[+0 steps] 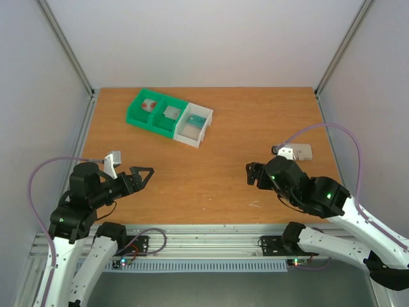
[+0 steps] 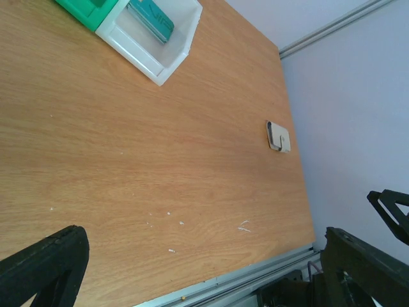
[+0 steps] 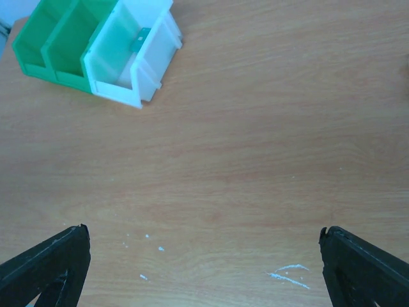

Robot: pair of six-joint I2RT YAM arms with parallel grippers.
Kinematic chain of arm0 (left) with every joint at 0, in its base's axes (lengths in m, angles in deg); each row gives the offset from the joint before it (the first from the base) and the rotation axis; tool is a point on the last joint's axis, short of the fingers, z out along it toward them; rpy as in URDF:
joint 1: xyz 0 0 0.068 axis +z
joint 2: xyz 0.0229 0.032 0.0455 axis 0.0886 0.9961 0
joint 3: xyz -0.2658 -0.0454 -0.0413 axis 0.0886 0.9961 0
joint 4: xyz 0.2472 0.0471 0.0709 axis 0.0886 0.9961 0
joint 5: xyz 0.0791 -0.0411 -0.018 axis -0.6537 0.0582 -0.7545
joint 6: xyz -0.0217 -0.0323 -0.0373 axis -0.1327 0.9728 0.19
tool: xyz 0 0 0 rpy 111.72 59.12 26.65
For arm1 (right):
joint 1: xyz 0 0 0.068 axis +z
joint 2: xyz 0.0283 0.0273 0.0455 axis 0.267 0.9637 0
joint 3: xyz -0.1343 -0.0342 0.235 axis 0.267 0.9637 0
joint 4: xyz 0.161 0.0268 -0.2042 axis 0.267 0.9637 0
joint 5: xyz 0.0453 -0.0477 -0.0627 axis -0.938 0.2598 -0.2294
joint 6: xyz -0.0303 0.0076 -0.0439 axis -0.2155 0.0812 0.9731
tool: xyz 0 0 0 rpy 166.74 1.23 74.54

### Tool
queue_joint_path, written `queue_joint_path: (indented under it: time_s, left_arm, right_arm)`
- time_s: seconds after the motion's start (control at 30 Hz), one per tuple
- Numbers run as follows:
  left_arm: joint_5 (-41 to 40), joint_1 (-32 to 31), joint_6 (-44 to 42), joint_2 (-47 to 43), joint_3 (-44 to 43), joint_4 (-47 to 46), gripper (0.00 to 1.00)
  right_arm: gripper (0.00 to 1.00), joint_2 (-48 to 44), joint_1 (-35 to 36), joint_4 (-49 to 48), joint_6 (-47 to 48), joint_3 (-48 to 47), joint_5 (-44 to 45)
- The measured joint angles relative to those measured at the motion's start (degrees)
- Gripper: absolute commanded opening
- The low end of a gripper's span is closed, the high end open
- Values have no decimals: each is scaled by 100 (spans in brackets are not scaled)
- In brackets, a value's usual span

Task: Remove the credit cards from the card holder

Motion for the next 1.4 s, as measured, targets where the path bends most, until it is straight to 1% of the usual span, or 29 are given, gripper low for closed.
queue_joint_path:
  time_s: [0.17, 0.3, 0.4, 0.53, 0.6, 0.67, 0.73, 0.93, 1.03, 1.1, 1.23, 1.33, 1.4]
  left_arm:
    - [-35, 0, 0, -9, -2, 0, 99]
    - [-31, 0, -24, 7, -2, 0, 99]
    - [-85, 2, -92, 94, -13, 2, 99]
    - [-223, 2, -225, 238, -26, 9, 99]
    - [-302, 2, -306, 308, -52, 13, 99]
    - [-422, 2, -417, 380, -94, 20, 99]
    - [-562, 2, -549, 444, -149, 20, 99]
    - [-951, 2, -964, 468, -289, -9, 99]
    - [-1110, 2, -1134, 461, -306, -59, 99]
    - [-1217, 2, -1231, 461, -304, -96, 99]
    - [-1316, 2, -1331, 459, -262, -181, 99]
    - [-1349, 2, -1403, 459, -229, -210, 99]
    - [-1403, 2, -1427, 457, -227, -223, 99]
  right_arm:
    - [98, 20, 2, 26, 52, -17, 297]
    - [99, 330, 4, 133, 319, -173, 905]
    - [98, 879, -4, 153, 686, -284, 1532]
    - [99, 2022, -72, 225, 1117, -667, 2398]
    - [97, 2481, -133, 225, 1322, -778, 2664]
    - [93, 2944, -269, 133, 1602, -855, 2859]
    - [85, 3281, -457, 17, 1910, -866, 2935]
    - [54, 4183, -1375, -317, 2697, -933, 2828]
    - [47, 4623, -1886, -420, 2940, -966, 2780]
    - [41, 4955, -2236, -448, 3027, -1027, 2739]
    - [39, 5637, -2791, -518, 3158, -1220, 2629]
    - [41, 6135, -3077, -579, 3244, -1362, 2487]
    - [39, 6548, -3228, -629, 3287, -1515, 2437]
